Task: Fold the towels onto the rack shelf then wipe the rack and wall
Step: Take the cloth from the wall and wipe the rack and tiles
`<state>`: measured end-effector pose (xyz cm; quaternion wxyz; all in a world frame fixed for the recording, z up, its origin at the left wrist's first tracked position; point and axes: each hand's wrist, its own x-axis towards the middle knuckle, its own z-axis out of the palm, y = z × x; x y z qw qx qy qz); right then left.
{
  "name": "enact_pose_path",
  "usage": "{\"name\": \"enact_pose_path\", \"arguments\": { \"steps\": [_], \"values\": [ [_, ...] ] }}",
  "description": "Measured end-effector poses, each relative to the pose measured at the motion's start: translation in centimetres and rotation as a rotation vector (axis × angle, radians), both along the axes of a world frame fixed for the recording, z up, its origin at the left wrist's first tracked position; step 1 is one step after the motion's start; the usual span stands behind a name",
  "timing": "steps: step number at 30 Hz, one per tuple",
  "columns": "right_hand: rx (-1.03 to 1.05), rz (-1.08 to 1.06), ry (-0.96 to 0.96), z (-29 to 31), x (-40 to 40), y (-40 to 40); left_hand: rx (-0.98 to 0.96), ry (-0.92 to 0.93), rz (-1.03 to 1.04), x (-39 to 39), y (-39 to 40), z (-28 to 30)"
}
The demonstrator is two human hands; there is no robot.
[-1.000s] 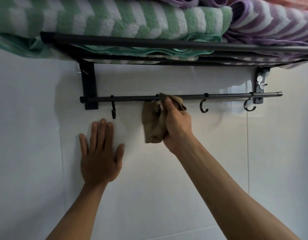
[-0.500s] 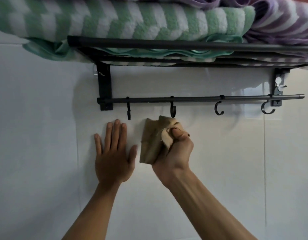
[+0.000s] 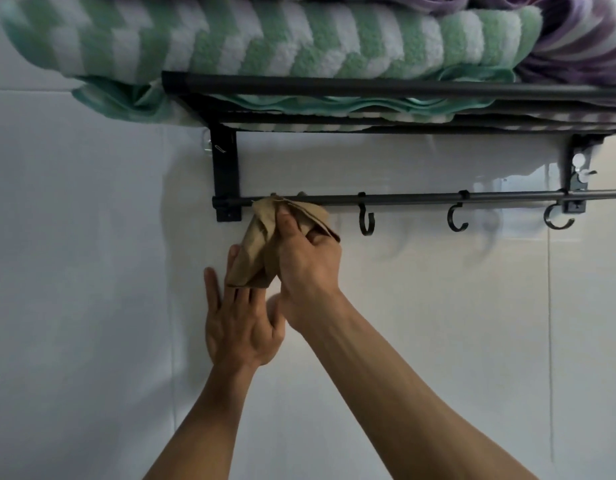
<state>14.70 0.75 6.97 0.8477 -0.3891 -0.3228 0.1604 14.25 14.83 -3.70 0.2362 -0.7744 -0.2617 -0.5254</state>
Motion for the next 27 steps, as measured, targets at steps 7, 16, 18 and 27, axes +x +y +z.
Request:
{"name": "enact_pose_path", "arguments": {
  "steps": [7,16,18,27],
  "values": [
    [0.1,-0.129,0.15,0.5,1.8,-2.1,-0.015,-0.08,-0.098,-0.1,-0.6,0.2],
    [-0.058,0.047,0.047,0.2,-1.1,0.5,0.001,0.056,0.044,0.3,0.7,-0.3],
    [-0.066,0.084,0.069,0.2,-0.9,0.3,0.013,0.005,0.004,0.3,0.5,-0.2],
    [0.095,-0.061,0.18,1.0,1.5,-1.6,-0.026,-0.062,-0.088,0.1,-0.2,0.1]
  ]
}}
